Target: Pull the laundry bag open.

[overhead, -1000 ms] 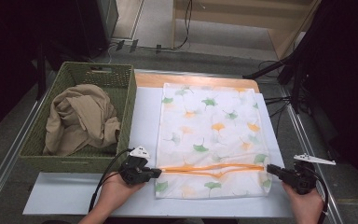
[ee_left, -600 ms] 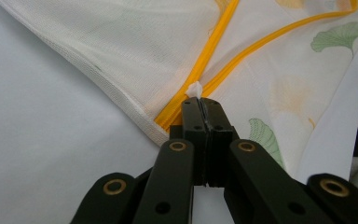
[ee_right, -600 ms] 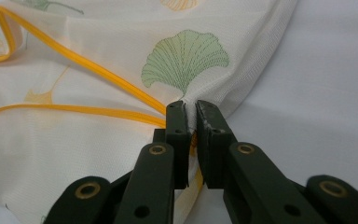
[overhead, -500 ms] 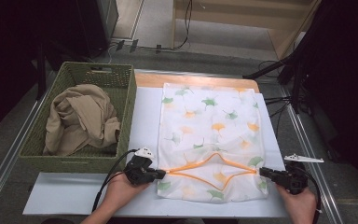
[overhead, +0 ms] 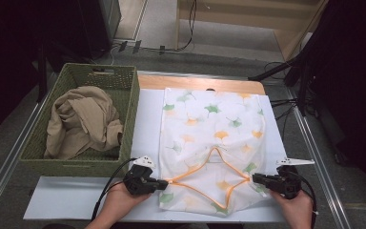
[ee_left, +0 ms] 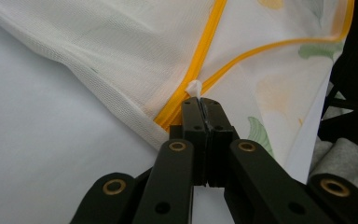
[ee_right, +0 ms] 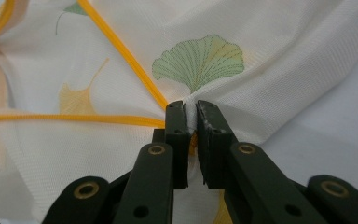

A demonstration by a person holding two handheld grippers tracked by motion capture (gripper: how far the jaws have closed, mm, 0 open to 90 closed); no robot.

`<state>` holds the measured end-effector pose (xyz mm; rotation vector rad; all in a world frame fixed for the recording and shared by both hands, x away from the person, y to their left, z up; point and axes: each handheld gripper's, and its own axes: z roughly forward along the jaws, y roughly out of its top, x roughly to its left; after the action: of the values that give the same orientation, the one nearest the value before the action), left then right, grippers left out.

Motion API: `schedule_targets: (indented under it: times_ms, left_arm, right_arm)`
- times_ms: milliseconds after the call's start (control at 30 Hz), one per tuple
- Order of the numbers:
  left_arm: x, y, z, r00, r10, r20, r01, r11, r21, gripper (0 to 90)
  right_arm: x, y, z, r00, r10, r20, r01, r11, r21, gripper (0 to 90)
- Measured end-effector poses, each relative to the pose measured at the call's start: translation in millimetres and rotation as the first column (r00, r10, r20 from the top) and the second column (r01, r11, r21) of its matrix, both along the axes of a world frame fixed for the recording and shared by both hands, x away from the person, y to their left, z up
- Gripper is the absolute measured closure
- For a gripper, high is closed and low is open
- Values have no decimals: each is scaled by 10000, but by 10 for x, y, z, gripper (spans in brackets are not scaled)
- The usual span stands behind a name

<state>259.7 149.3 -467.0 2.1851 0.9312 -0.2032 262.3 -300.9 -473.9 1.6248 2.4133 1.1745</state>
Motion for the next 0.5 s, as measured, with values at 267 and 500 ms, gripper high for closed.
schedule_targets:
  times_ms: [267, 500]
  left_arm:
    - [-16, 15, 95, 9998, -133, 152, 137, 9996, -266, 733]
    - [-63, 44, 211, 9987, -224, 467, 269, 9949, -975, 542]
  right_arm:
    - [-42, -134, 44, 9965, -350, 755, 338, 9993, 173, 600]
    - [-68, -173, 88, 9838, -354, 1756, 290, 9988, 391, 414]
